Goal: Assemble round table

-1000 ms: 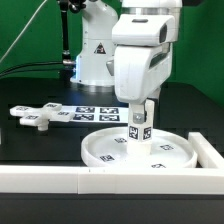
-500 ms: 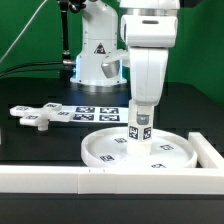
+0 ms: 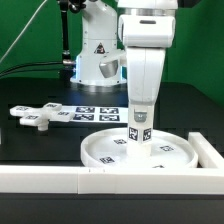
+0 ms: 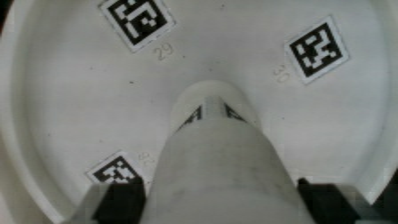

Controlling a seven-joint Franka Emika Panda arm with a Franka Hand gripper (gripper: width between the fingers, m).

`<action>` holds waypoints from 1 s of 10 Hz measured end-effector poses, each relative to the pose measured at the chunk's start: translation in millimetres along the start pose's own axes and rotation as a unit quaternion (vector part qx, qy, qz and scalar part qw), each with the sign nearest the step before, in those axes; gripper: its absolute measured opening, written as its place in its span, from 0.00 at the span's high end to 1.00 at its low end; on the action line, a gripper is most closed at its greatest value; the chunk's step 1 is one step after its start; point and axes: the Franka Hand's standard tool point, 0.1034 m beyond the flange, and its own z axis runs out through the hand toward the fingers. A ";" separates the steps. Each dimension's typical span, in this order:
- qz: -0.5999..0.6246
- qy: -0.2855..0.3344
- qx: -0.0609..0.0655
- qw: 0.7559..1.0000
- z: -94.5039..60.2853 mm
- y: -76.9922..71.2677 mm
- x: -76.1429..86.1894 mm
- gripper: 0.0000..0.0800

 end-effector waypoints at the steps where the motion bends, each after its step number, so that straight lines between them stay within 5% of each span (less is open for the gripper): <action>1: 0.024 0.001 0.000 1.000 -0.4 0.5 -0.2 0.49; 4: 0.216 -0.002 0.008 0.976 0.2 -1.8 -2.4 0.49; 10: 0.404 0.004 0.005 0.915 0.2 -0.9 -0.3 0.49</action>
Offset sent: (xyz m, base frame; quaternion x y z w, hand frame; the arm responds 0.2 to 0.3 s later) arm -0.0070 -0.0040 -0.0022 0.0410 -0.0100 0.3401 0.9394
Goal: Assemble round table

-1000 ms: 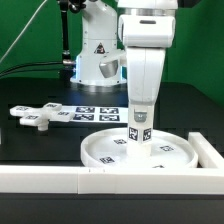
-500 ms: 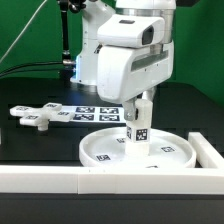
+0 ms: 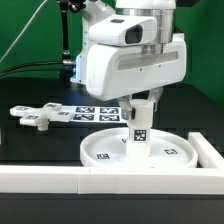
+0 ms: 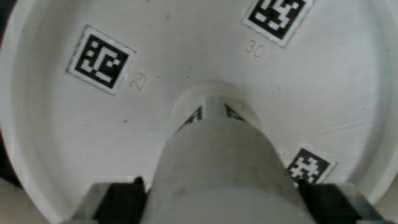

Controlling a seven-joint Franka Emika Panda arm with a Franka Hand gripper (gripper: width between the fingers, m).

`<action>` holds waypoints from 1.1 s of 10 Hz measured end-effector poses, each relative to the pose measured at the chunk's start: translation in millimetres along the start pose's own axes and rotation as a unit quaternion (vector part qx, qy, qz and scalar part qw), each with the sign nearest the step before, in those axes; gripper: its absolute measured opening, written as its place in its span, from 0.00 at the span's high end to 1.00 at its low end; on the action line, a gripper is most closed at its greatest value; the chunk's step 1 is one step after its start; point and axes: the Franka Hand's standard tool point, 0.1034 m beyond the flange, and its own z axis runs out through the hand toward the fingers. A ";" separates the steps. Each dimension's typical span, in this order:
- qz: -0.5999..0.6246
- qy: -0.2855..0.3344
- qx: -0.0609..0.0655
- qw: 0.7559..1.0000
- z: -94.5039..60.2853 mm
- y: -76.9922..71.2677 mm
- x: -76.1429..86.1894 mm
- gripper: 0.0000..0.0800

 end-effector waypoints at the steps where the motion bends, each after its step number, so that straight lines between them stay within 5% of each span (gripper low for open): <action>1: 0.064 0.002 0.004 0.998 0.0 -0.6 0.3 0.49; 6: 0.383 0.001 0.022 0.923 1.2 -2.9 -0.4 0.49; 11: 0.524 -0.003 0.030 0.851 1.4 -3.7 -0.2 0.49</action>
Offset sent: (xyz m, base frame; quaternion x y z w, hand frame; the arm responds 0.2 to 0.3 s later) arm -0.0088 0.0054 -0.0046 0.0287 -0.0094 0.3358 0.9414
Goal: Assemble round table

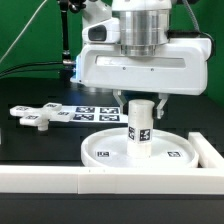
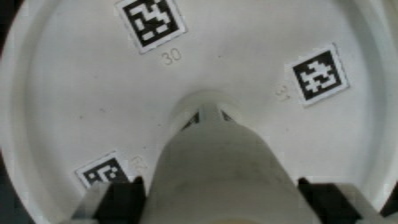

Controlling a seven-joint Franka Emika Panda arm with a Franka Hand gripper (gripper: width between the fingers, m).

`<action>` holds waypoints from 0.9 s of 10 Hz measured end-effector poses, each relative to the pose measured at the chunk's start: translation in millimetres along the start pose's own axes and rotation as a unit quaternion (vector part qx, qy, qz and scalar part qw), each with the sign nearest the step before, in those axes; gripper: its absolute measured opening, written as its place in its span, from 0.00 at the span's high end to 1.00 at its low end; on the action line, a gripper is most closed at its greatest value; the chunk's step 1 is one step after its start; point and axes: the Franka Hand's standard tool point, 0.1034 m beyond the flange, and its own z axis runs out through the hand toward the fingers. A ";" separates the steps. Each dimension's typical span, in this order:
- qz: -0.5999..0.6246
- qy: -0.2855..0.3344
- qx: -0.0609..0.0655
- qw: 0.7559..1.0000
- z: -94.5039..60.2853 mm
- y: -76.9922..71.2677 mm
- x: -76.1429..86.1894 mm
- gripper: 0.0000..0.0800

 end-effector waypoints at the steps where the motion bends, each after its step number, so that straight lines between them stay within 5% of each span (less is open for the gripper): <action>1: 0.032 -0.002 0.004 0.999 0.0 0.3 0.2 0.49; 5: 0.284 -0.023 0.043 0.958 0.3 2.2 1.9 0.49; 9: 0.415 -0.038 0.052 0.908 -0.2 -2.2 0.9 0.49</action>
Offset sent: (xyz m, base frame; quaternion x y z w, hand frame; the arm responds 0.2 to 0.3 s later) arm -0.0065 -0.0061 -0.0106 0.0505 -0.0423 0.2602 0.9633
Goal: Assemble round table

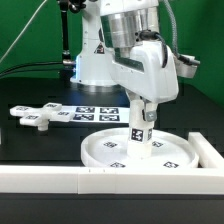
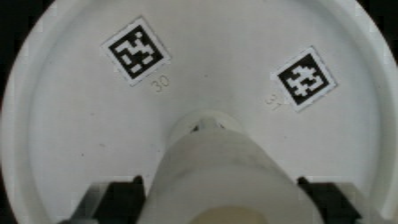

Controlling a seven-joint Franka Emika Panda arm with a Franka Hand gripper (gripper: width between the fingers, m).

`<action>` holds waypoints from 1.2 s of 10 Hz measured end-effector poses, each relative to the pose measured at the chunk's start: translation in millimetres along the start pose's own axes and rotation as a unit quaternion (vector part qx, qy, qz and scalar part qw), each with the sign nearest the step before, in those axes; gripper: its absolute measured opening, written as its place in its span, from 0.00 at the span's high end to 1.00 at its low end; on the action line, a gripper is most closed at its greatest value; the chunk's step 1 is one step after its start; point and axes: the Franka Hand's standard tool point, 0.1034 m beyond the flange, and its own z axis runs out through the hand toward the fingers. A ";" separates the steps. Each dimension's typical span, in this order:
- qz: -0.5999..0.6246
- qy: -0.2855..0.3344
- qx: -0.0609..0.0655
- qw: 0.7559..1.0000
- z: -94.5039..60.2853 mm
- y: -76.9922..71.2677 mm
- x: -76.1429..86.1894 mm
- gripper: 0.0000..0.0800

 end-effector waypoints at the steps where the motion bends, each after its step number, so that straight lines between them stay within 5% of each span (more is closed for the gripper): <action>1: 0.024 -0.001 0.001 1.000 0.2 -0.5 -1.1 0.39; 4: 0.005 0.000 -0.002 1.000 0.4 -0.3 -3.7 0.25; 7: -0.108 0.013 -0.034 0.993 -11.1 -1.0 -31.8 0.19; 9: -0.165 0.009 -0.025 0.986 -27.8 6.3 -45.4 0.19; 12: -0.163 0.003 -0.019 0.986 -46.2 26.9 -40.8 0.19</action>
Offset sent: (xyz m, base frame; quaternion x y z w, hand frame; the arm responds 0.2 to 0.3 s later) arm 0.0000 0.0000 0.0000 0.0000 0.0000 0.0000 1.0000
